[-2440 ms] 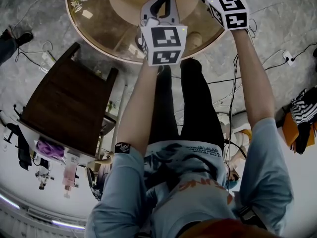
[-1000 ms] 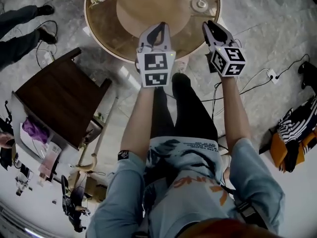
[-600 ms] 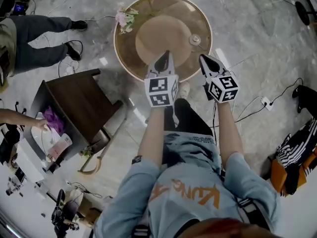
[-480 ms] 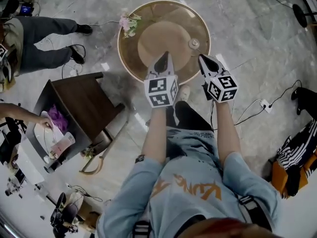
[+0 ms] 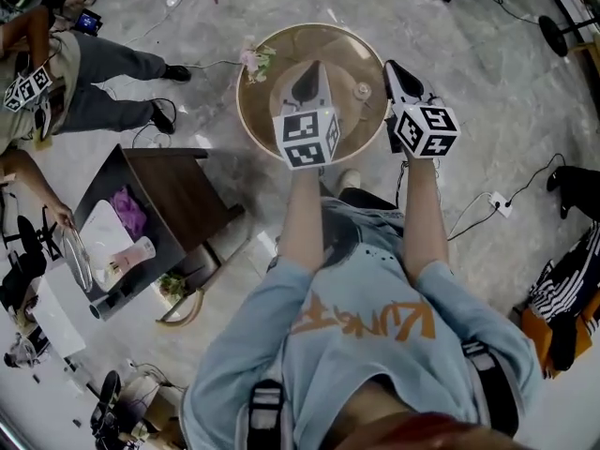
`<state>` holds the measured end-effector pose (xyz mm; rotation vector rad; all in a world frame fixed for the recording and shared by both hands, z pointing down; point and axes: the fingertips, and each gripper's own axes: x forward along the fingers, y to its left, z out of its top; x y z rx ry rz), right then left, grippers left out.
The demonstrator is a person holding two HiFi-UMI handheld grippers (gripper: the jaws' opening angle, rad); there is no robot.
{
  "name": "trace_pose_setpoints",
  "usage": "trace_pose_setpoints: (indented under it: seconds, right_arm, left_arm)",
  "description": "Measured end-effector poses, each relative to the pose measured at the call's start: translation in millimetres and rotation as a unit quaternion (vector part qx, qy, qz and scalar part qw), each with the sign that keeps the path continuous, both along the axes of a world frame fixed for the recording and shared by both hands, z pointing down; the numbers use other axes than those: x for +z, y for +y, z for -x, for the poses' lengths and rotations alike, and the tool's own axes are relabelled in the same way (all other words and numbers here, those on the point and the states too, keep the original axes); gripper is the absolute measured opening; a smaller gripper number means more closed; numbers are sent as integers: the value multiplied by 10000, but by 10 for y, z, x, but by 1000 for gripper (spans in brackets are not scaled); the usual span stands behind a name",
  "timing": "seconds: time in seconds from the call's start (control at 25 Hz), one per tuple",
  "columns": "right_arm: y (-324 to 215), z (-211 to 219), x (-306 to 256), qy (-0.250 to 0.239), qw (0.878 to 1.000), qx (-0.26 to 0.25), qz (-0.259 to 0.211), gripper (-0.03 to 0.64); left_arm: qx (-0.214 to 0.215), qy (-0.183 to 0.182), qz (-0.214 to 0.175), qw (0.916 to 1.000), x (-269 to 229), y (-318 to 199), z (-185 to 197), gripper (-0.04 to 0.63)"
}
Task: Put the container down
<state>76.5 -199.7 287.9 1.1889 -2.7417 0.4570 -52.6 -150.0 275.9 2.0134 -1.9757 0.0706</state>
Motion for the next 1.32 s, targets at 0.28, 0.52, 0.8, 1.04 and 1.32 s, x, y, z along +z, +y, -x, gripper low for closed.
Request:
trace_pose_setpoints:
  seconds: [0.28,0.52,0.8,1.04,1.32]
  right_arm:
    - [-122,-149,-821,187,9951,293,-925,12]
    - [-119,-217,-1173,62,9901,388,-1347,12]
    - [-104,-255,-1251,33,9885,362,-1465,12]
    - [-129,-316,-1276,-31,9884,281,-1490,12]
    - [-183,-292,-1272,5,9880,179,-1537,12]
  left_arm:
    - [-231,-1209,-797,9892,-872,-114,41,25]
    - [-272,-1224,-1020,9869,-1143,-45,49,25]
    - [-365,-1108,-1089,9872,-1173,-9,61,25]
    - [-383,-1068,-1090,9875,-1137,-49,22,25]
    - [-362,-1013,-1037,9888,-1101,-114,5,25]
